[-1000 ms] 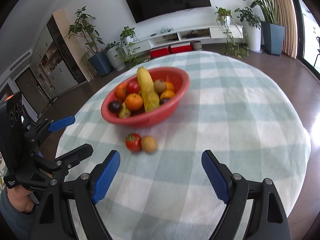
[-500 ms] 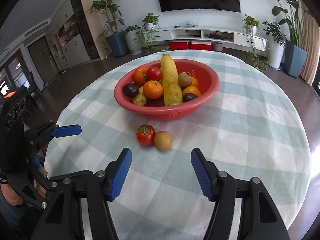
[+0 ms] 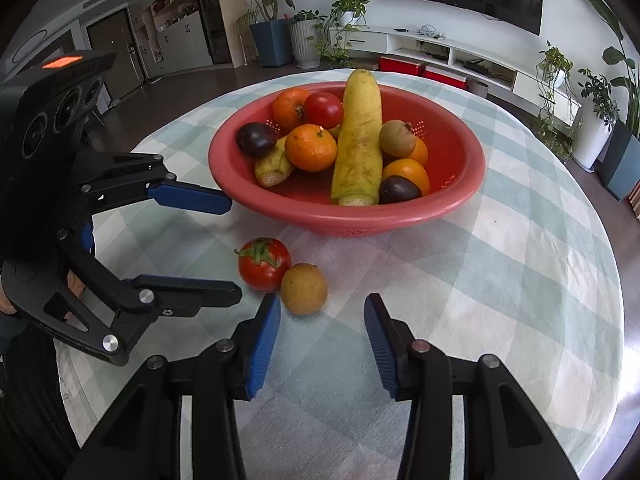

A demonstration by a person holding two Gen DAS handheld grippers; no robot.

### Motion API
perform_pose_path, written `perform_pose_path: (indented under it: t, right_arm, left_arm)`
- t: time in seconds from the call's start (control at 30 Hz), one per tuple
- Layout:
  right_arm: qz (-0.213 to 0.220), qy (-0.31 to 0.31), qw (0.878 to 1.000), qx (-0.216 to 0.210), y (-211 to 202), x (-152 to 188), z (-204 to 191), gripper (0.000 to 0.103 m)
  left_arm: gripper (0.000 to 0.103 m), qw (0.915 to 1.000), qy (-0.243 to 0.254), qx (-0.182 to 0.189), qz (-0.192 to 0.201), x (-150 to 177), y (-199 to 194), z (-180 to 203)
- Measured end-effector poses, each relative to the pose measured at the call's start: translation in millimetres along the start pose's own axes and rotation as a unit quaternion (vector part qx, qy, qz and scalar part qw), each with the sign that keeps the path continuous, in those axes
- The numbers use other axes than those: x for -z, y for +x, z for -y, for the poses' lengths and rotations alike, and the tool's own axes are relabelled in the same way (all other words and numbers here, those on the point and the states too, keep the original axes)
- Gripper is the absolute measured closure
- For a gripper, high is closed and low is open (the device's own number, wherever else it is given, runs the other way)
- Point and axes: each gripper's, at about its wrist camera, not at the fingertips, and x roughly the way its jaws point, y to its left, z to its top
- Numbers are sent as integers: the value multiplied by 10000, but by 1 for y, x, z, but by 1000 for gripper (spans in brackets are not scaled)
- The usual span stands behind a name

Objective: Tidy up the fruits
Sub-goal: 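Grasp the last kiwi with the right tool while the left tool grasps the last tomato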

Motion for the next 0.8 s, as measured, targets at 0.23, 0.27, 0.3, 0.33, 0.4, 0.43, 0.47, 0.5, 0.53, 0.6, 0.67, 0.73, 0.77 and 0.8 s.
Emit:
perform_pose_path:
  t: [0.23, 0.27, 0.3, 0.33, 0.4, 0.43, 0.47, 0.5, 0.53, 0.6, 0.67, 0.73, 0.77, 0.8]
  right_arm:
    - [-66, -192, 9998, -16, 4, 3, -2, 58]
    - [-71, -171, 9998, -31, 3, 4, -1, 58]
    - [-75, -159, 9998, -37, 3, 4, -1, 58]
    - [-69, -156, 9998, -34, 1, 5, 0, 58]
    - [-63, -163, 9998, -29, -1, 5, 1, 59]
    - [-54, -167, 9998, -32, -2, 5, 1, 59]
    - [-51, -187, 9998, -36, -3, 6, 1, 59]
    - [-57, -217, 9997, -47, -4, 7, 0, 59]
    - [-67, -250, 9996, -57, -4, 7, 0, 59]
    - [-98, -321, 9994, -61, -6, 6, 3, 59]
    - [-121, -315, 9994, -64, -7, 6, 5, 59]
    - [-146, -302, 9994, -62, -7, 5, 6, 59]
    - [-157, -311, 9994, -61, -7, 6, 6, 59]
    - [-167, -317, 9993, -48, -7, 6, 7, 59]
  left_arm:
    - [38, 9995, 253, 143, -151, -8, 22, 4]
    - [38, 9994, 273, 150, -158, -10, 25, 5]
    - [38, 9993, 295, 169, -153, -11, 26, 4]
    - [38, 9992, 301, 206, -151, -12, 27, 4]
    - [39, 9990, 332, 252, -155, -16, 30, 3]
    - [40, 9989, 348, 264, -178, -16, 31, 3]
    - [41, 9987, 378, 291, -181, -17, 33, 3]
    - [42, 9984, 397, 345, -183, -18, 35, 3]
    - [45, 9983, 419, 368, -182, -19, 37, 4]
    - [52, 9980, 464, 372, -199, -21, 41, 5]
    - [58, 9976, 492, 469, -159, -23, 42, 6]
    - [62, 9971, 543, 519, -150, -23, 44, 11]
    - [65, 9967, 571, 556, -150, -24, 45, 13]
    - [68, 9965, 597, 570, -157, -24, 47, 15]
